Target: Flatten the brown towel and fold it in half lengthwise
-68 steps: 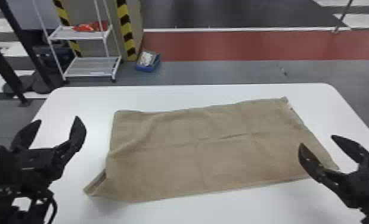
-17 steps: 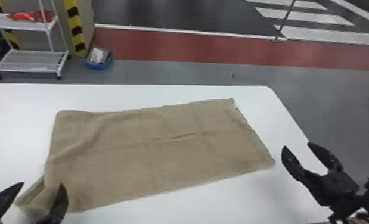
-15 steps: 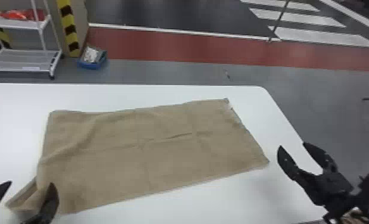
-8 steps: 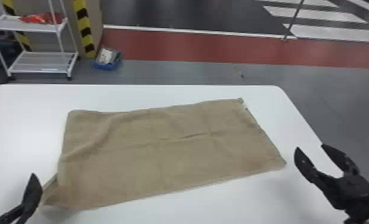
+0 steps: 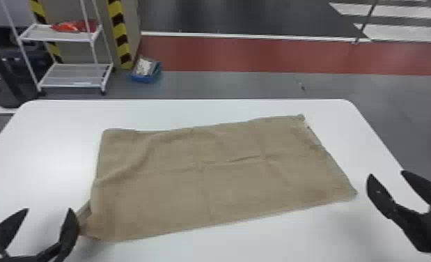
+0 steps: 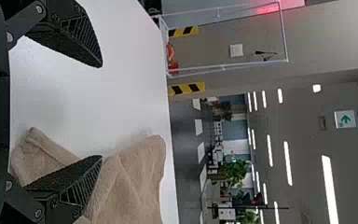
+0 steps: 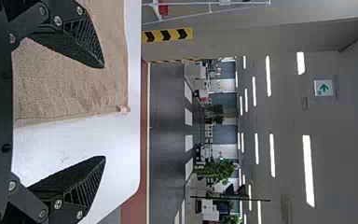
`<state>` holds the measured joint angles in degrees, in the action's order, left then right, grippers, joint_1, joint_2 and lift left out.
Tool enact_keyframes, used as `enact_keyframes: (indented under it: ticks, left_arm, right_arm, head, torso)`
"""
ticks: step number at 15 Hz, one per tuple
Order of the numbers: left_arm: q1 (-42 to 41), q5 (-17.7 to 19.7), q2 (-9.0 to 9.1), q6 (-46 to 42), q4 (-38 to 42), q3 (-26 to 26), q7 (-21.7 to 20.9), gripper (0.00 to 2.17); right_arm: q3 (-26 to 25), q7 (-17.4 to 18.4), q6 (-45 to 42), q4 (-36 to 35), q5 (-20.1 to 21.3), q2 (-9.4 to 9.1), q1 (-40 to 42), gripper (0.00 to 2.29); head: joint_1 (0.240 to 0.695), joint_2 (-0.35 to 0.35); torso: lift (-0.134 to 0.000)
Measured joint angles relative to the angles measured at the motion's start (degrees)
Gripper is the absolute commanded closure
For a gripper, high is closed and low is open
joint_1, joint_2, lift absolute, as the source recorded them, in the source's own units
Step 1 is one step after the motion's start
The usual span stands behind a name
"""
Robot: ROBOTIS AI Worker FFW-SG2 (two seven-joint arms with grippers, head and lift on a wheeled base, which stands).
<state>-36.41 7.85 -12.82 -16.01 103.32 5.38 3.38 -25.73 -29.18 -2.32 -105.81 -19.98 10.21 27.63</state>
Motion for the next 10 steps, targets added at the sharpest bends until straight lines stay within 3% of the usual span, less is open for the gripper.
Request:
enact_keyframes:
  ticks: [5, 10]
  left_arm:
    - [0.5, -4.0, -0.04, 2.0, 1.4, -4.9, 1.0, 0.21]
    - [0.8, -3.0, -0.12, 1.2, 2.1, -2.8, 2.0, 0.21]
  right_arm:
    - [-0.9, -0.4, -0.9, -0.4, -1.2, 0.15, 1.2, 0.21]
    - [-1.6, -0.5, -1.4, 0.0, -1.9, 0.33, 1.3, 0.21]
  head:
    - [0.695, -0.18]
    - [0.695, -0.168]
  torso:
    - [-0.128]
    - [-0.128]
